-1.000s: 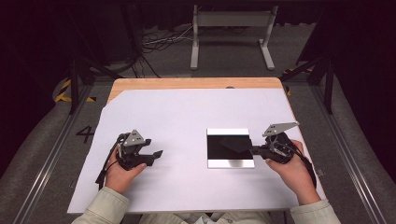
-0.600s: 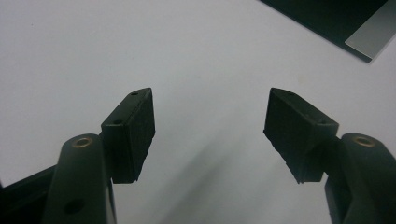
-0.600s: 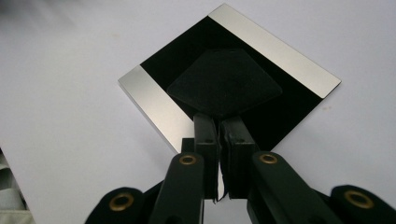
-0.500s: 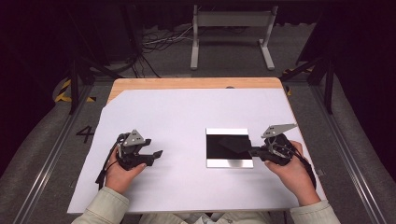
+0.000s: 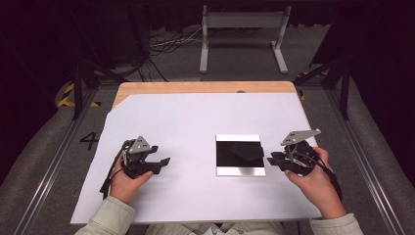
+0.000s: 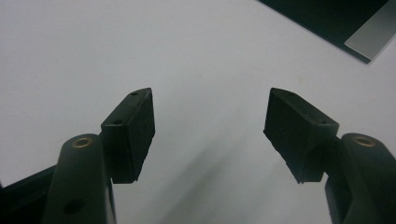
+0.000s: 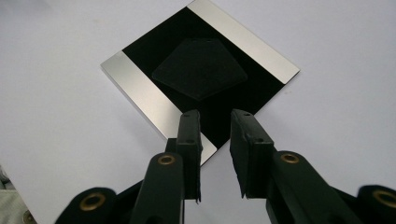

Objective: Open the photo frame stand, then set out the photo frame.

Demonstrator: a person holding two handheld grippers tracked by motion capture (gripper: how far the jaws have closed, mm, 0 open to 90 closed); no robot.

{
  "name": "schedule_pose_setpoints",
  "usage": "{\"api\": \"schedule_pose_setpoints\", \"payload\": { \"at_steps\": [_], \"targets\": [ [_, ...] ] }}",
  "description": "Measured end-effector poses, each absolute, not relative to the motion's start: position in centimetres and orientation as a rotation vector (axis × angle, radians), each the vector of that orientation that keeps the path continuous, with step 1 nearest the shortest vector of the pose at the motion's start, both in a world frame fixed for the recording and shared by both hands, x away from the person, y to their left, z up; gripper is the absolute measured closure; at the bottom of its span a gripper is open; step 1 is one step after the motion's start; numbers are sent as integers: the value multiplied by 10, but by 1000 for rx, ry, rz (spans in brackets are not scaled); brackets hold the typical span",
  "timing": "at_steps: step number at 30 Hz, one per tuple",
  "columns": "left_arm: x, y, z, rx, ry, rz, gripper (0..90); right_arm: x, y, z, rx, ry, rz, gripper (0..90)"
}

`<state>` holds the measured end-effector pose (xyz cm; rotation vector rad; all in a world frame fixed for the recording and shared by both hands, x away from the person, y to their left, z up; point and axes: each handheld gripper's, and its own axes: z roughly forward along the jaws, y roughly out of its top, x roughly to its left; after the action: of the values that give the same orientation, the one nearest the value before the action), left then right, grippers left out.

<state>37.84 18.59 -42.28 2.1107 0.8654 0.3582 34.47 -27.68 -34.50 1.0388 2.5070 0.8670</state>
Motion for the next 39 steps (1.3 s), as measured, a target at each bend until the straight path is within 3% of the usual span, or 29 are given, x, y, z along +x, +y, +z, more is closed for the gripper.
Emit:
{"api": "schedule_pose_setpoints", "payload": {
  "at_steps": [13,17,25,31,39],
  "targets": [
    [379,186,-424,2119,868,362,336,339,-283,-340,1118,2391,1023,624],
    [379,185,-424,2119,869,356,336,343,-283,-339,1197,2356,1068,510],
    [379,184,-424,2121,870,358,335,352,-287,-337,1363,2368,1067,488],
    [379,184,-424,2121,871,359,329,365,-293,-340,1710,2322,1081,462],
    [379,184,-424,2123,869,358,325,383,-298,-342,1974,2268,1192,486]
  ]
}}
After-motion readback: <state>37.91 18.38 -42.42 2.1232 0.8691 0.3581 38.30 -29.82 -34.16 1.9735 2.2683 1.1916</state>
